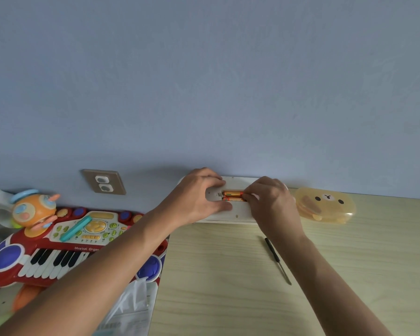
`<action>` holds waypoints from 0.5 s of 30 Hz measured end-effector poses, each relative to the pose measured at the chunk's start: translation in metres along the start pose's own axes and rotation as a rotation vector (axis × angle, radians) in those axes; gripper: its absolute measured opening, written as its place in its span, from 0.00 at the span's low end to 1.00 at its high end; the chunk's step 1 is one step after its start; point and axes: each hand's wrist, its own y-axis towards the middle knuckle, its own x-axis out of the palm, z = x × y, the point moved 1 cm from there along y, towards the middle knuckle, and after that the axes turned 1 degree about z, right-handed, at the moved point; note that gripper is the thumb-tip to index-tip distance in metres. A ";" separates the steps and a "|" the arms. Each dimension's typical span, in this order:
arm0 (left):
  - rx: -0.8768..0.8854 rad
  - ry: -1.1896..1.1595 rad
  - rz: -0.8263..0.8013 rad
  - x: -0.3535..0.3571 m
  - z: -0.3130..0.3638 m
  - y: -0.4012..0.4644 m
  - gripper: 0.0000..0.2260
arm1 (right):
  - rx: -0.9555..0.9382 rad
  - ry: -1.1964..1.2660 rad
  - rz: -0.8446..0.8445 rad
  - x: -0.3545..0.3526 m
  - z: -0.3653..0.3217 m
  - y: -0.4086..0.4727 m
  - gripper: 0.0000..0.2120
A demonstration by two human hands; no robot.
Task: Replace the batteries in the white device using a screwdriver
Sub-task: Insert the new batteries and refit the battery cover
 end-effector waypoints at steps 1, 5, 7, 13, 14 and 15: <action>0.001 0.004 0.001 0.000 0.000 0.000 0.29 | -0.050 -0.076 -0.015 0.001 -0.003 -0.001 0.08; 0.005 0.011 -0.009 -0.001 0.000 -0.001 0.29 | -0.076 -0.082 -0.069 -0.003 -0.004 0.001 0.07; 0.006 0.011 -0.010 -0.001 0.001 -0.002 0.29 | -0.040 0.067 -0.140 -0.010 0.003 0.001 0.05; 0.022 0.044 -0.008 0.001 0.002 -0.003 0.30 | 0.016 0.092 -0.250 -0.019 0.011 -0.005 0.16; 0.022 0.050 -0.001 0.001 0.002 -0.003 0.30 | 0.019 0.079 -0.262 -0.021 0.010 -0.006 0.17; 0.026 0.055 0.004 0.002 0.003 -0.003 0.30 | 0.030 0.085 -0.267 -0.024 0.011 -0.007 0.19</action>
